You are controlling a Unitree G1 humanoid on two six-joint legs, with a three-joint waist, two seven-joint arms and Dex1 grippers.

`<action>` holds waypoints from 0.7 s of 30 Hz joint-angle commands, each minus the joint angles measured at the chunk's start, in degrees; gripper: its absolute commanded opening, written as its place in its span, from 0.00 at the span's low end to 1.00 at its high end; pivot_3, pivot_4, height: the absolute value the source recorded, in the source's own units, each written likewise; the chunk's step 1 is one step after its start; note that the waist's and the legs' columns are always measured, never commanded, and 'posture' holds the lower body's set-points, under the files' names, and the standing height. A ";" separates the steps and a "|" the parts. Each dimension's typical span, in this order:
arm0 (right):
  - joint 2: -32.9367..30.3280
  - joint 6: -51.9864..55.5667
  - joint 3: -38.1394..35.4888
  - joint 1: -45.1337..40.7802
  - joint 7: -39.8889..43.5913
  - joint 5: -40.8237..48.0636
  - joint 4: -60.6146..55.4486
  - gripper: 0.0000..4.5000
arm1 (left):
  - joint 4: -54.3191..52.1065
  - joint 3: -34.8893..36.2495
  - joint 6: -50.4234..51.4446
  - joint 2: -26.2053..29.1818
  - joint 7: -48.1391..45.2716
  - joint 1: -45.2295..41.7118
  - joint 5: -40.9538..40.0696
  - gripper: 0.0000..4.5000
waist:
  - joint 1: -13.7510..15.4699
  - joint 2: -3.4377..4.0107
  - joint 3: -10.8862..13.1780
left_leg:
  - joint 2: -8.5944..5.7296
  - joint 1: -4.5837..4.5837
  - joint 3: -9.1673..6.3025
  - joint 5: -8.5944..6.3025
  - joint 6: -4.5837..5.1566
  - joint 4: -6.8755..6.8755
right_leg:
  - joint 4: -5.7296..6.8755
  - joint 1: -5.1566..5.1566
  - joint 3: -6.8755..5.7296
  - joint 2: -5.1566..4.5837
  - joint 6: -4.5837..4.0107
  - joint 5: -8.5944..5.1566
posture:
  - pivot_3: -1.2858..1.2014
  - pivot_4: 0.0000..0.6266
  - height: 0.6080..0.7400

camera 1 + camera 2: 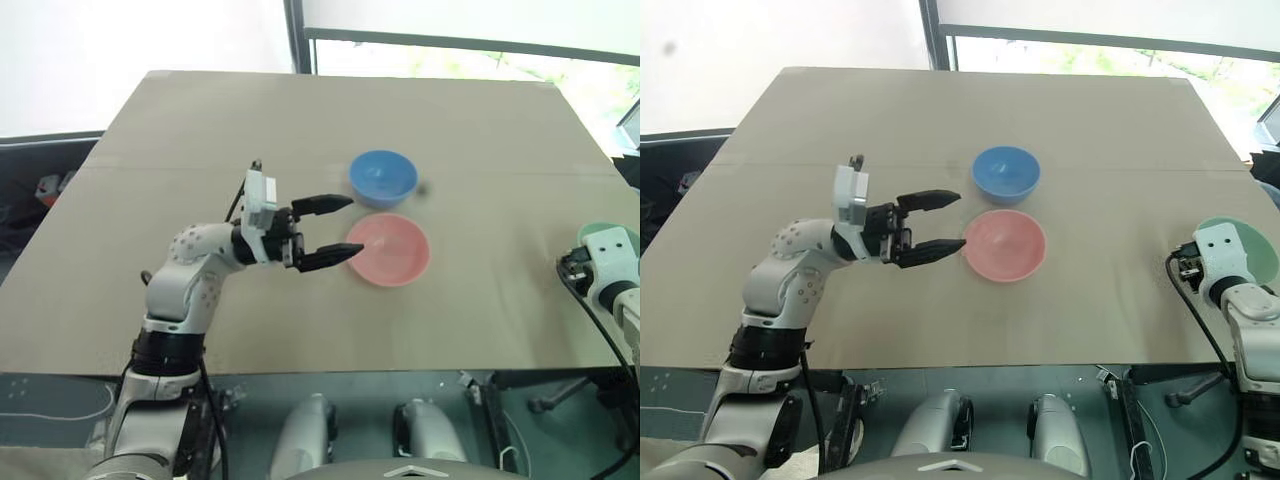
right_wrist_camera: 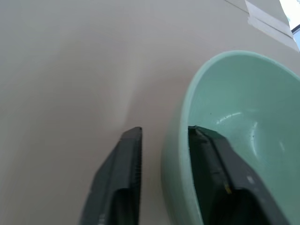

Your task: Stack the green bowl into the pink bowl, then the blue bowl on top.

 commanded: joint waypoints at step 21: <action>8.23 3.84 30.80 -15.96 18.81 14.21 -26.43 0.36 | -2.33 5.98 -4.58 7.63 -3.25 11.83 -1.26 0.92 | 0.12 -0.02 0.01 | -0.01 -0.04 -0.13 -0.01 0.01 -0.04 | -0.04 -0.02 -0.09 -0.03 -0.02 -0.01 | 0.52 0.24 1.00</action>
